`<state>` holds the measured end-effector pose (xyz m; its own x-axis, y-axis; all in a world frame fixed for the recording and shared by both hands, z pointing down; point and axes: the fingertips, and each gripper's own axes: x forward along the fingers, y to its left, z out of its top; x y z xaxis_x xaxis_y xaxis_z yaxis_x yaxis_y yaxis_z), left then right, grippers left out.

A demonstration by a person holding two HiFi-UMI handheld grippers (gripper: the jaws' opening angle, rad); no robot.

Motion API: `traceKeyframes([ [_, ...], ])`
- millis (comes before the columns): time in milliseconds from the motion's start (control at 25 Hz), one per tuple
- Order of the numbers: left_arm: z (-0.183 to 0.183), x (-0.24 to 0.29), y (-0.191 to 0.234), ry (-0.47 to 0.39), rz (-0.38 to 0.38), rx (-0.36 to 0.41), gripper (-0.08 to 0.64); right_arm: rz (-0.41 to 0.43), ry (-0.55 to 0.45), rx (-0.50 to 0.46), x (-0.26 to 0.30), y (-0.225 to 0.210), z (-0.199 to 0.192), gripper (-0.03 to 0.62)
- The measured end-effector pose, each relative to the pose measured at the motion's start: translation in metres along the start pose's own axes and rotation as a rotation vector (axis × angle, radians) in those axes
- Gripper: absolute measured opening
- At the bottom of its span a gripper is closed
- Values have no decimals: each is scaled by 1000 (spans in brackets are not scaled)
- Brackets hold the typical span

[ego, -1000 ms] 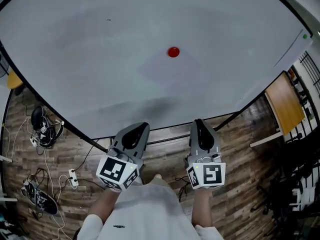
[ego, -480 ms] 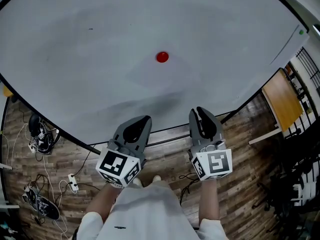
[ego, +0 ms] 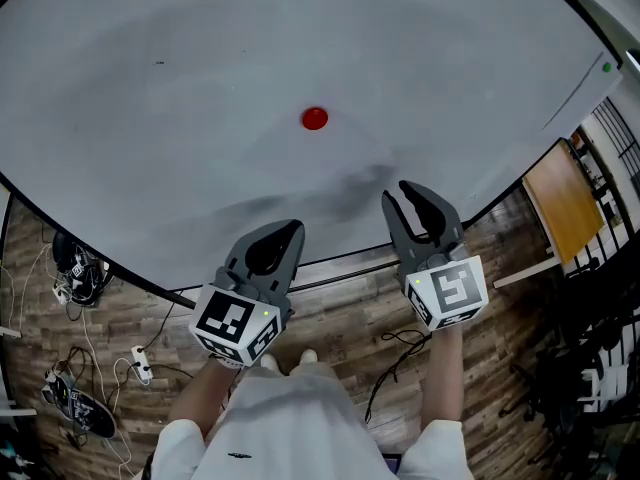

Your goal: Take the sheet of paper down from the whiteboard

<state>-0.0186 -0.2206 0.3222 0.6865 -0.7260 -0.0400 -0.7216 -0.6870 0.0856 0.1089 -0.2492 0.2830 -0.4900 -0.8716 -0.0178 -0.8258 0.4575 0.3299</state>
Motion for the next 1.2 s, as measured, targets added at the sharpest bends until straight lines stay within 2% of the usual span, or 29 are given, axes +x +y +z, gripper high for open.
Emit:
traceKeyframes([
  [520,1,31,5,0,0,4,6,207,36,-98,38,-24,-3,115],
  [960,0,38,0,2,8,9,6,303,121,-124,45,-17,-26,115],
  [1200,-3,31,-1,6,9,6,6,344,110,-82,36,-8,-25,115],
])
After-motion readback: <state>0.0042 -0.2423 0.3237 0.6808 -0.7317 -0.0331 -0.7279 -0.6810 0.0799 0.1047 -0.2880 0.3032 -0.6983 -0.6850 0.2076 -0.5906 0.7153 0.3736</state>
